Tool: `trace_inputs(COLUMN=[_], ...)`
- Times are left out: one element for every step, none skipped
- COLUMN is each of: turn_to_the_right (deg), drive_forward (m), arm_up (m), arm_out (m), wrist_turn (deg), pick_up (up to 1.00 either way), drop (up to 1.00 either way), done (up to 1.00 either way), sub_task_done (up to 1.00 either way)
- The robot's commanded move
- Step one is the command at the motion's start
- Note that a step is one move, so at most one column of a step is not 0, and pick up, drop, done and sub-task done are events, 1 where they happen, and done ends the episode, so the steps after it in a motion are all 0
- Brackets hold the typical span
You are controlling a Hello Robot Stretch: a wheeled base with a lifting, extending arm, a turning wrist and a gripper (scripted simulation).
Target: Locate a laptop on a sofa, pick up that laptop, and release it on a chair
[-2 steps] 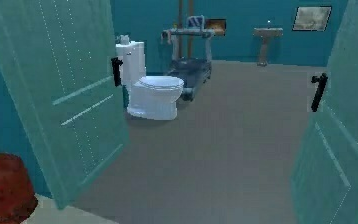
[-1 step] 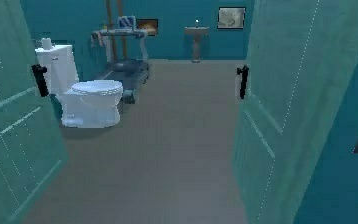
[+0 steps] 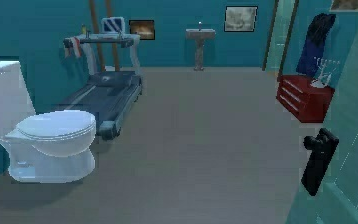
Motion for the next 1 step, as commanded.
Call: trace_inputs(turn_to_the_right=[3.0], drive_forward=[0.0], arm_up=[0.0], arm_out=[0.0], wrist_turn=[0.0], pick_up=[0.0], drop=[0.0], done=[0.0], sub_task_done=[0.0])
